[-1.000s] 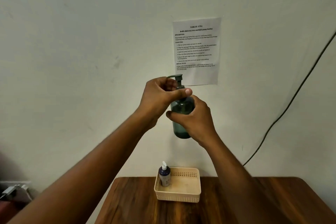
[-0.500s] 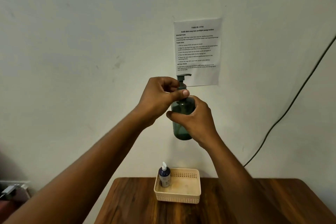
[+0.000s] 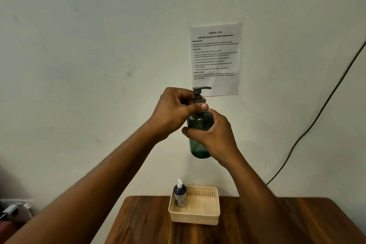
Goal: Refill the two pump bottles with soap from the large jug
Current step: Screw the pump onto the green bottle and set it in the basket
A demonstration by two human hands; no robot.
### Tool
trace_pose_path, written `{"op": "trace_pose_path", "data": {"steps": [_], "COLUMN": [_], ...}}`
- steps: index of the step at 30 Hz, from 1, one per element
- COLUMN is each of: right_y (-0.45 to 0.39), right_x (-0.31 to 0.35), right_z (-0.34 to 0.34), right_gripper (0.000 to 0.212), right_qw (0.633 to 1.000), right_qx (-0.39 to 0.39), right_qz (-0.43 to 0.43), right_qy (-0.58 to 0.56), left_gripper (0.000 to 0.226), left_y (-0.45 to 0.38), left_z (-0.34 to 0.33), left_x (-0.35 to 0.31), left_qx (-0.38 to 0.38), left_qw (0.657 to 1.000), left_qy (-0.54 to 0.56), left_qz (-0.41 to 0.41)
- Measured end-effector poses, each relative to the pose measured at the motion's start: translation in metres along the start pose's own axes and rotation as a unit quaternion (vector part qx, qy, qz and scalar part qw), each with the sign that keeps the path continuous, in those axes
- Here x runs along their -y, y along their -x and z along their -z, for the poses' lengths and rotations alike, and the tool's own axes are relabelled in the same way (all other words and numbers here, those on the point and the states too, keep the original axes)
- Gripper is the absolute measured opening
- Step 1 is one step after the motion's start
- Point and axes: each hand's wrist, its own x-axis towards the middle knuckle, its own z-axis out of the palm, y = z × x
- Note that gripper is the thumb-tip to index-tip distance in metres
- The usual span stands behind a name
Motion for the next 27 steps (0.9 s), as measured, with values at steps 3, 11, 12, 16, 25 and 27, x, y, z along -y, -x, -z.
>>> {"op": "trace_pose_path", "data": {"steps": [3,11,12,16,25,27], "right_y": [0.002,0.0,0.0,-0.004,-0.025,-0.031], "right_x": [-0.003,-0.014,-0.017,-0.035,-0.082,-0.096], "right_z": [0.002,0.009,0.009,0.011,-0.004,-0.01], "right_gripper": [0.051,0.055,0.054,0.053,0.07,0.074], "right_qw": [0.999,0.998,0.998,0.999,0.997,0.996], "right_qx": [0.035,0.047,0.045,0.033,0.041,0.042], "right_qz": [-0.015,-0.021,-0.022,-0.027,-0.049,-0.053], "right_qy": [-0.023,-0.027,-0.029,-0.018,0.048,0.059], "left_gripper": [0.008,0.041,0.051,0.074,0.102,0.1], "left_y": [-0.001,0.013,0.016,0.025,0.016,0.014], "left_z": [0.007,0.012,0.013,0.014,0.005,0.003], "left_x": [0.002,0.023,0.03,0.071,0.151,0.17], "left_qx": [0.042,0.022,0.006,0.002,0.006,0.009], "left_qw": [0.999,1.0,1.0,0.987,0.952,0.946], "left_qy": [0.026,-0.001,-0.015,-0.159,-0.302,-0.321], "left_qz": [0.016,-0.006,-0.005,-0.011,-0.047,-0.047]}}
